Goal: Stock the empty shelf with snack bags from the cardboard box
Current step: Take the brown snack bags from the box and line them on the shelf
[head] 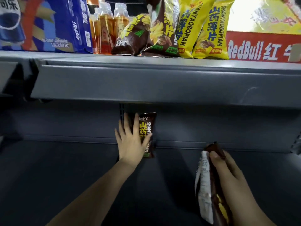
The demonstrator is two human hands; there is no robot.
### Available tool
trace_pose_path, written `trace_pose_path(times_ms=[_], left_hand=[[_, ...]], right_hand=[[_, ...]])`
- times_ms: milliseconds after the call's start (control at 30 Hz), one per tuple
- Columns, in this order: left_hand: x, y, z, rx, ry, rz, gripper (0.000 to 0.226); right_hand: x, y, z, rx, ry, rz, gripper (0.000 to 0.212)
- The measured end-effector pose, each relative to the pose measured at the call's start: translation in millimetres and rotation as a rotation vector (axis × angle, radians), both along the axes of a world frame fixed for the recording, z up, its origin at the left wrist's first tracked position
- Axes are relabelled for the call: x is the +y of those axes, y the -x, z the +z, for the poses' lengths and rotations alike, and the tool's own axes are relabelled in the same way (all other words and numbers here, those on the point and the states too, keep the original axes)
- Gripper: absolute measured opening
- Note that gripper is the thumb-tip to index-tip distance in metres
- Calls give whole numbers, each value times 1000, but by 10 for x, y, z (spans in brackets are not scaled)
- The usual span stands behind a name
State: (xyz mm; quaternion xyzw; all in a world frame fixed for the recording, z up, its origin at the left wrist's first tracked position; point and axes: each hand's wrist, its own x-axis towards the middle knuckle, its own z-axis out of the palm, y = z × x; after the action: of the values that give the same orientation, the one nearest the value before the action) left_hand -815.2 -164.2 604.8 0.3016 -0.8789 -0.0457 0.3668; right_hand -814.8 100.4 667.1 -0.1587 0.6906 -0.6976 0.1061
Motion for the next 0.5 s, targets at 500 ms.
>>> trace_pose_path(times_ms=[500], left_hand=[[412,-866,30,66,-327,-458,93]], right_hand=[[-1994,96,-233,545,-399,-267,53]])
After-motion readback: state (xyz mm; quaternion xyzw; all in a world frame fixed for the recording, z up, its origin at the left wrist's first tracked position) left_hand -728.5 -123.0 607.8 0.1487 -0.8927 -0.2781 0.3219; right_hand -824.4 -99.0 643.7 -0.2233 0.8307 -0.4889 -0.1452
